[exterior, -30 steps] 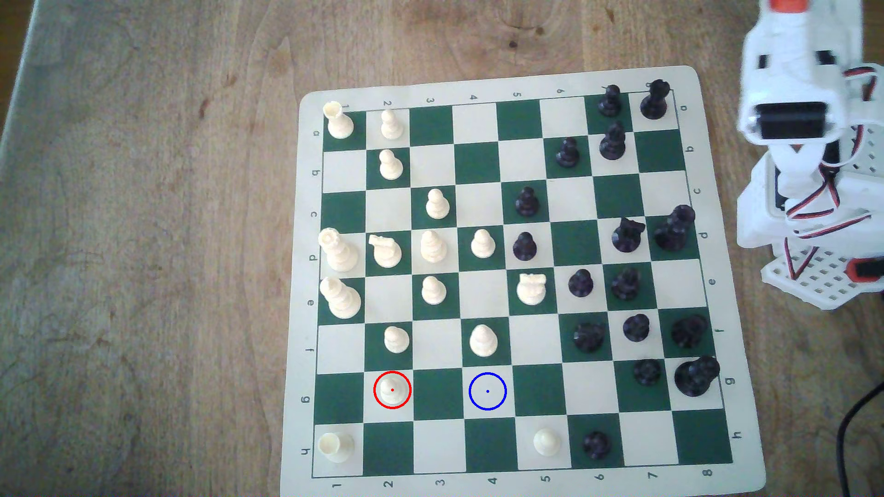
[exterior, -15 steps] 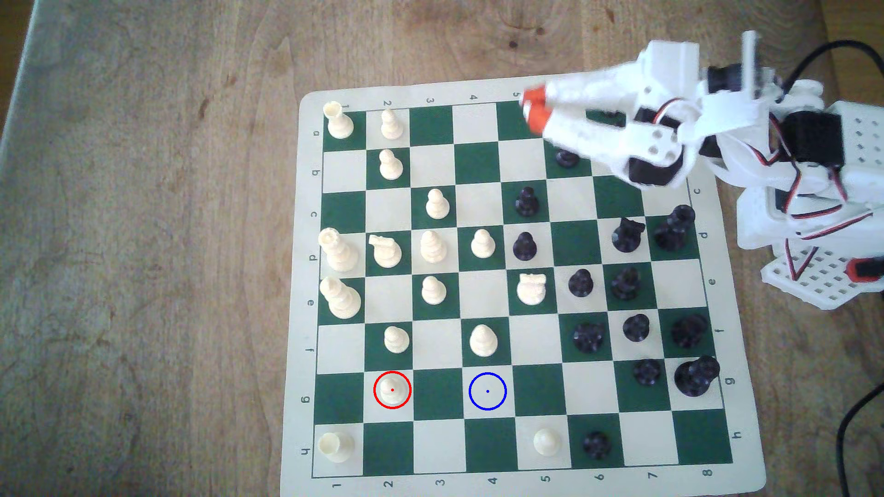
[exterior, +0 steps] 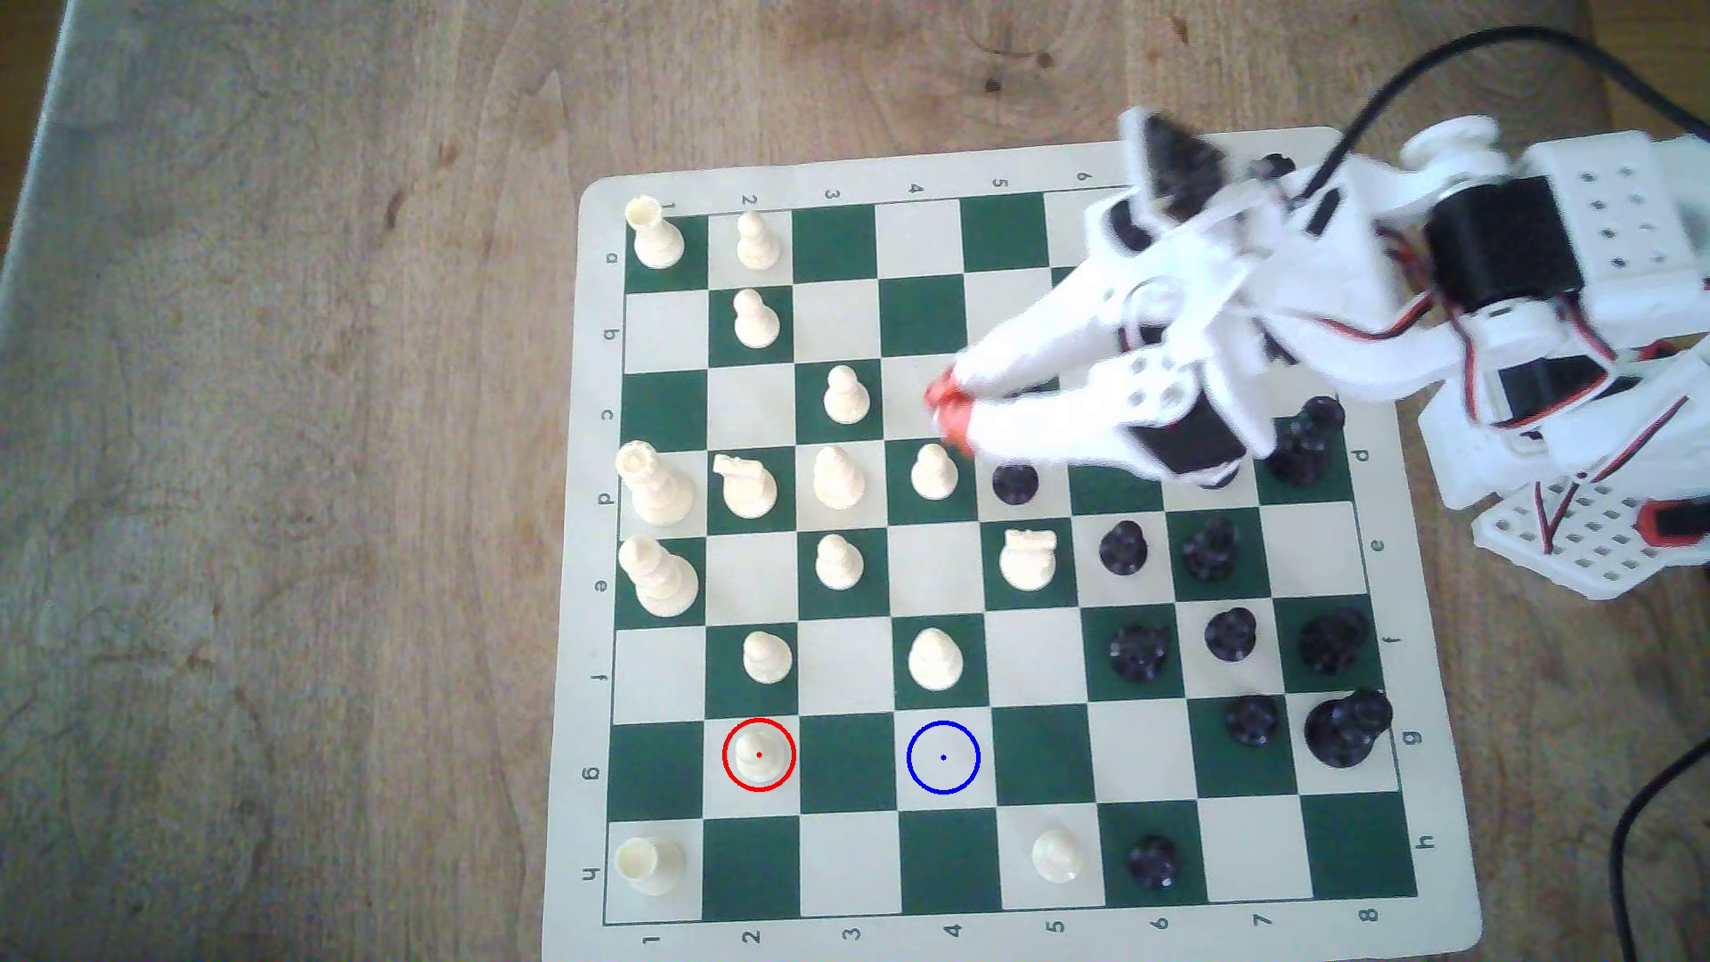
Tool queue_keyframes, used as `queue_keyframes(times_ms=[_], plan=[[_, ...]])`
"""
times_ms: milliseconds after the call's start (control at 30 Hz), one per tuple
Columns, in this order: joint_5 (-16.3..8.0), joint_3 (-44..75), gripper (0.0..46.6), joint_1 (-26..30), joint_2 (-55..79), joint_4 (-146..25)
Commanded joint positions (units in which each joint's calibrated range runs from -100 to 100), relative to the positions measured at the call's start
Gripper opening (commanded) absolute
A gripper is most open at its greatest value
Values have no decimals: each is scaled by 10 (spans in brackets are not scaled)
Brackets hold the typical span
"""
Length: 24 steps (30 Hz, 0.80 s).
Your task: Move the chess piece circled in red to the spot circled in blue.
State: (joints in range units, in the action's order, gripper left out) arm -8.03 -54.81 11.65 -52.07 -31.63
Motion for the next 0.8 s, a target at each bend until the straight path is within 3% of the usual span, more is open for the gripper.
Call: queue_keyframes(times_ms=[0, 300, 500, 767], plan=[[-23, 134, 2, 29, 112, -6], [-24, 213, 13, 75, 269, 18], [-27, 272, 7, 79, 370, 23], [-42, 347, 33, 76, 467, 6]])
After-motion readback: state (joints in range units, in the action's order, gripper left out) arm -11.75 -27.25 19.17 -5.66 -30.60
